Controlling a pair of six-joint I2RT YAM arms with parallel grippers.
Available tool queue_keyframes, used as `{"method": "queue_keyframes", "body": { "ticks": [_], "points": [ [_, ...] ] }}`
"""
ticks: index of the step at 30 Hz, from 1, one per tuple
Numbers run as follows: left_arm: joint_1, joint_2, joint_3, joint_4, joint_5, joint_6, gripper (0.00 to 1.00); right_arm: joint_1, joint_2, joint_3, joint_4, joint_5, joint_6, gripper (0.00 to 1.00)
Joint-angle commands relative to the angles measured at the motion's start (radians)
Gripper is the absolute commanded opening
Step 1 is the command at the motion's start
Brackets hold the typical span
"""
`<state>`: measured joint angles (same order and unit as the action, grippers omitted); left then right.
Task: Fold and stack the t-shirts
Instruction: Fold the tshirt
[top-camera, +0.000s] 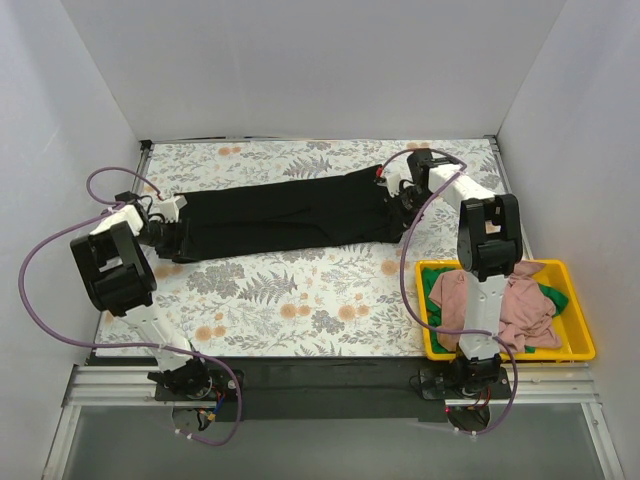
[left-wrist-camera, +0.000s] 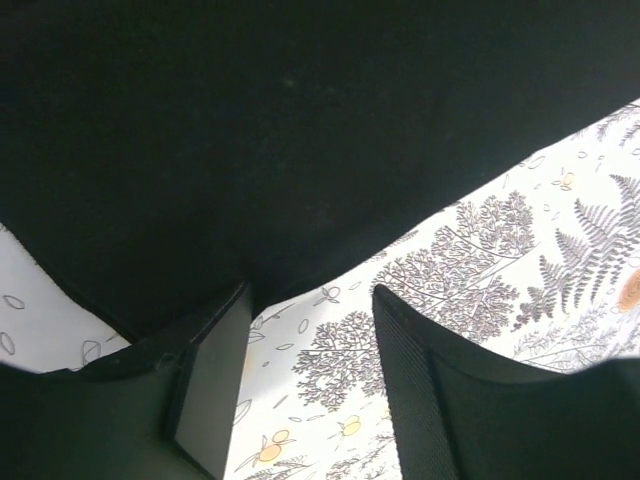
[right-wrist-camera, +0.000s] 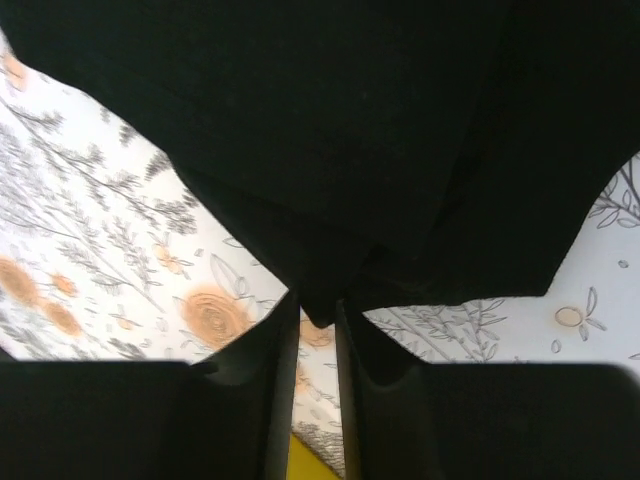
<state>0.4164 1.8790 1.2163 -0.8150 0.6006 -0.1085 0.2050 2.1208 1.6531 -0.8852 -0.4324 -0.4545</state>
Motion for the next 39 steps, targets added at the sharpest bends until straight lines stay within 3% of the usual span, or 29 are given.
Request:
{"method": "queue_keyframes", "body": {
  "ticks": [1, 3, 6, 8, 13, 21, 23, 26, 27, 28, 32, 35, 39],
  "points": [
    [-0.008, 0.031, -0.009, 0.06, -0.07, -0.005, 0.5, -0.001, 0.021, 0.039, 0.008, 0.044, -0.015, 0.16],
    [-0.007, 0.052, -0.005, 0.071, -0.122, -0.005, 0.4, -0.001, 0.019, 0.053, 0.003, 0.061, -0.013, 0.02],
    [-0.007, 0.077, -0.003, 0.066, -0.194, 0.018, 0.24, -0.001, 0.004, 0.094, -0.015, 0.107, -0.015, 0.01],
    [-0.005, 0.085, -0.004, 0.065, -0.226, 0.032, 0.19, -0.003, -0.01, 0.125, -0.029, 0.142, -0.029, 0.01],
    [-0.005, 0.088, -0.006, 0.085, -0.311, 0.067, 0.11, -0.003, 0.013, 0.117, -0.057, 0.193, -0.052, 0.01],
    [-0.005, 0.112, 0.022, 0.064, -0.314, 0.078, 0.09, 0.016, 0.076, 0.086, -0.063, 0.222, -0.029, 0.01],
    [-0.005, 0.073, 0.043, 0.028, -0.186, 0.11, 0.13, 0.025, 0.083, 0.093, -0.066, 0.212, -0.013, 0.01],
    [-0.014, -0.056, 0.063, -0.042, 0.0, 0.191, 0.24, 0.025, 0.067, 0.117, -0.089, 0.166, -0.001, 0.22],
    [-0.025, -0.092, 0.089, -0.074, 0.093, 0.231, 0.34, 0.025, 0.056, 0.122, -0.098, 0.153, 0.0, 0.31],
    [-0.054, -0.121, 0.101, -0.085, 0.123, 0.246, 0.38, 0.024, 0.044, 0.134, -0.118, 0.124, 0.0, 0.35],
    [-0.172, -0.234, 0.143, -0.061, 0.218, 0.276, 0.5, -0.006, -0.048, 0.148, -0.129, 0.04, 0.013, 0.4],
    [-0.304, -0.288, 0.117, 0.058, 0.257, 0.248, 0.54, -0.041, -0.053, 0.177, -0.129, -0.026, 0.051, 0.41],
    [-0.577, -0.337, -0.007, 0.432, 0.182, 0.203, 0.55, -0.056, -0.001, 0.238, -0.126, -0.087, 0.115, 0.4]
  ]
}}
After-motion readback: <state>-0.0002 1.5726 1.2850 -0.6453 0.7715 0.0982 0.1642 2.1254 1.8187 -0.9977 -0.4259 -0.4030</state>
